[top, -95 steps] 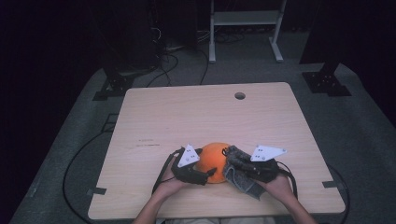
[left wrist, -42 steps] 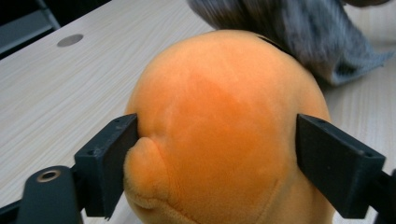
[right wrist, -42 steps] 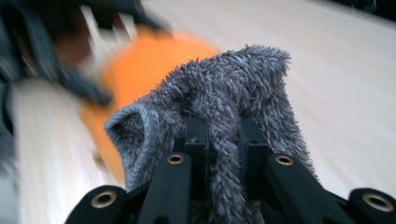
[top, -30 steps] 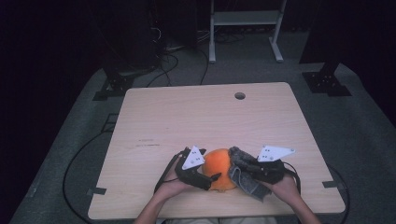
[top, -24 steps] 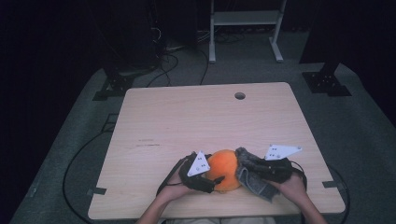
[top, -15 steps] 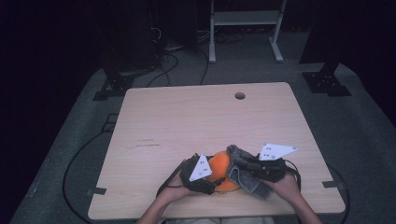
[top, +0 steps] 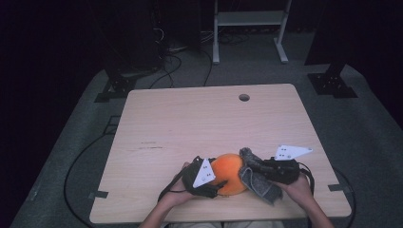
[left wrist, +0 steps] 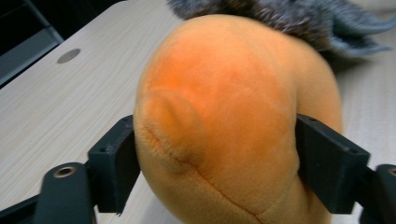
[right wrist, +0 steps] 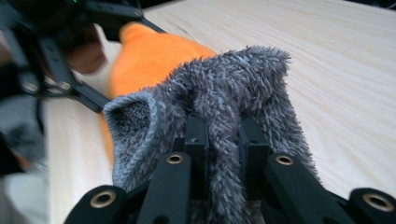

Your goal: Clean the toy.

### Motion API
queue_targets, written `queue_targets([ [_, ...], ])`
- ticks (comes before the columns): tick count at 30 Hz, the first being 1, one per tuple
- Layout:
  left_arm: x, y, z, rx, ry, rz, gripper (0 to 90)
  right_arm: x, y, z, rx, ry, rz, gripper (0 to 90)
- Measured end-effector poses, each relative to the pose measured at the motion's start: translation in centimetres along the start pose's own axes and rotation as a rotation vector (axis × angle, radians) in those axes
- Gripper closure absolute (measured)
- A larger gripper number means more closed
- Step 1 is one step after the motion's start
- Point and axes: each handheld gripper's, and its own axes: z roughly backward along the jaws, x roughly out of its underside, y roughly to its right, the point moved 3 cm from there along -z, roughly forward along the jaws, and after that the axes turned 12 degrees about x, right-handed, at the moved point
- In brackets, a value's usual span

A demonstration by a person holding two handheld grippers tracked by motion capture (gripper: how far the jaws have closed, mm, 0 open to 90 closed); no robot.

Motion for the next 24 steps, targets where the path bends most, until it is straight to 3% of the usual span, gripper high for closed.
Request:
queue_targets([
  [3, -0.1, -0.3, -0.2, -0.027, 0.015, 0.017, 19.4, 0.7, 0.7, -0.5, 0.010, -0.032, -0.038, 76.9],
  [5, -0.2, -0.4, -0.2, -0.062, 0.014, 0.009, 18.9, 0.9, 1.4, -0.5, 0.059, -0.072, -0.036, 76.9],
  [7, -0.2, -0.4, -0.2, -0.080, 0.009, 0.001, 18.9, 0.8, 1.4, -0.3, 0.068, -0.061, -0.038, 77.0],
  [8, -0.2, -0.4, -0.2, -0.076, 0.011, 0.000, 19.2, 0.4, 1.1, 0.0, 0.062, -0.029, -0.041, 76.9],
  [10, -0.2, -0.3, -0.3, -0.075, 0.014, -0.006, 20.5, -0.8, -0.3, 0.4, 0.004, 0.052, -0.020, 76.9],
  [11, -0.3, -0.3, -0.3, -0.077, 0.014, -0.006, 20.5, -1.3, -1.0, 0.3, -0.001, 0.058, 0.006, 76.9],
  [13, -0.3, -0.3, -0.3, -0.090, 0.004, -0.010, 20.2, -1.3, -1.7, -0.8, 0.007, 0.016, 0.048, 76.9],
  [16, -0.6, -0.1, -0.1, -0.125, 0.012, -0.033, 18.4, -1.1, -1.5, -1.5, 0.014, 0.011, 0.034, 77.0],
  [20, -0.7, 0.0, -0.2, -0.097, 0.029, -0.018, 22.4, -0.7, -1.0, -1.4, 0.026, 0.002, 0.035, 77.0],
  [24, -0.6, 0.0, -0.4, -0.061, 0.047, 0.002, 24.5, -0.4, 0.8, -0.9, 0.094, -0.039, 0.001, 77.0],
])
